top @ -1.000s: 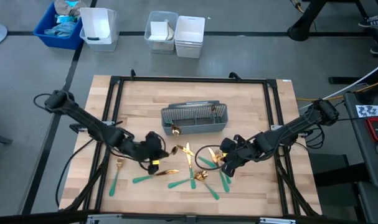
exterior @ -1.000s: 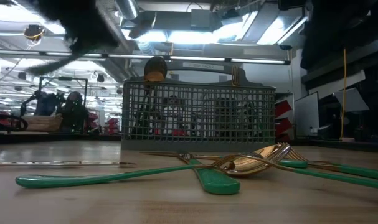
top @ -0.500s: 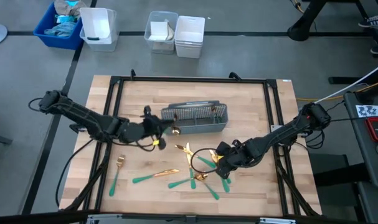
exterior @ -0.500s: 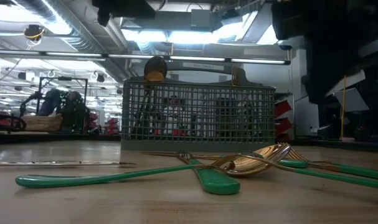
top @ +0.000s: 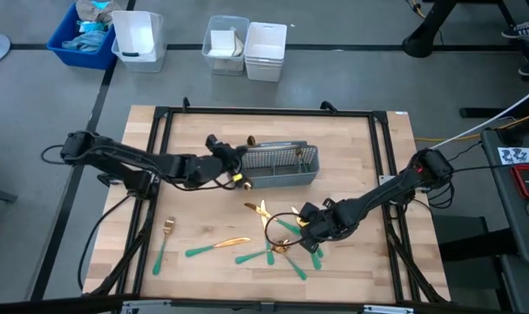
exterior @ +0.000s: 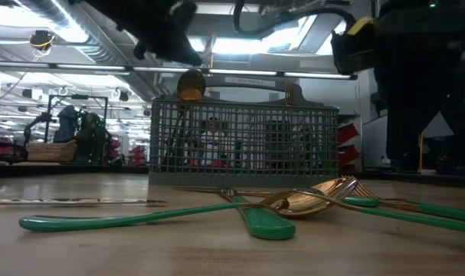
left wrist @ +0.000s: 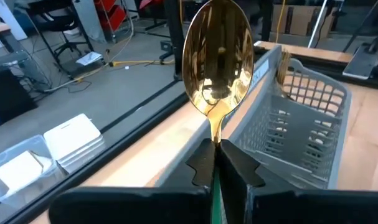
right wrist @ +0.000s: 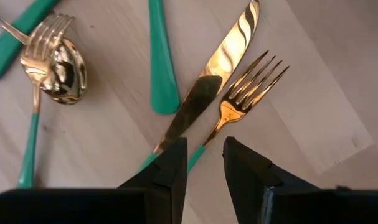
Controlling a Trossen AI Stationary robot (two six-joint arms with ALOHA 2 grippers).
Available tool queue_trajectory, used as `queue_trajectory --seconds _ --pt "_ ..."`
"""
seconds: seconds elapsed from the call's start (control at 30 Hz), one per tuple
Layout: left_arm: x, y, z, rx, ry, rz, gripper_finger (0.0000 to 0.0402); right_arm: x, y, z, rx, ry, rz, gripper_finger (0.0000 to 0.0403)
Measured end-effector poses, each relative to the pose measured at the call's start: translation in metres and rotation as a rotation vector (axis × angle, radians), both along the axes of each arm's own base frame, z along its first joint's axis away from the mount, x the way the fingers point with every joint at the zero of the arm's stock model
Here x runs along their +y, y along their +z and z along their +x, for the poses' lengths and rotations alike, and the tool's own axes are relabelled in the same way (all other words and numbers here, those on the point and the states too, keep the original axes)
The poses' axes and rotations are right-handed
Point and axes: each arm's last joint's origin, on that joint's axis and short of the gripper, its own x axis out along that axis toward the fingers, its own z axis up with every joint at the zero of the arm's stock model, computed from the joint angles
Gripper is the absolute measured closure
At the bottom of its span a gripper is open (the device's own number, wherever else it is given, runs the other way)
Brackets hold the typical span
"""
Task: Sort silverware
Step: Put the green spoon in the gray silverware basket
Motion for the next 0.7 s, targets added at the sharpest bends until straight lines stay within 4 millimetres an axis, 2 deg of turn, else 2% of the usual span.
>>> queue_trajectory --seconds 0.37,0.7 --pt "-0.005 -0.034 0.02 0.086 0.002 -0.007 0.0399 0.002 -0.013 0.003 0.039 0.0 -0.02 0.0298" --pt "-0.014 -0.039 0.019 0.124 0.01 0.018 0.0397 0.003 -0.024 0.006 0.066 -0.025 -0.028 0.0298"
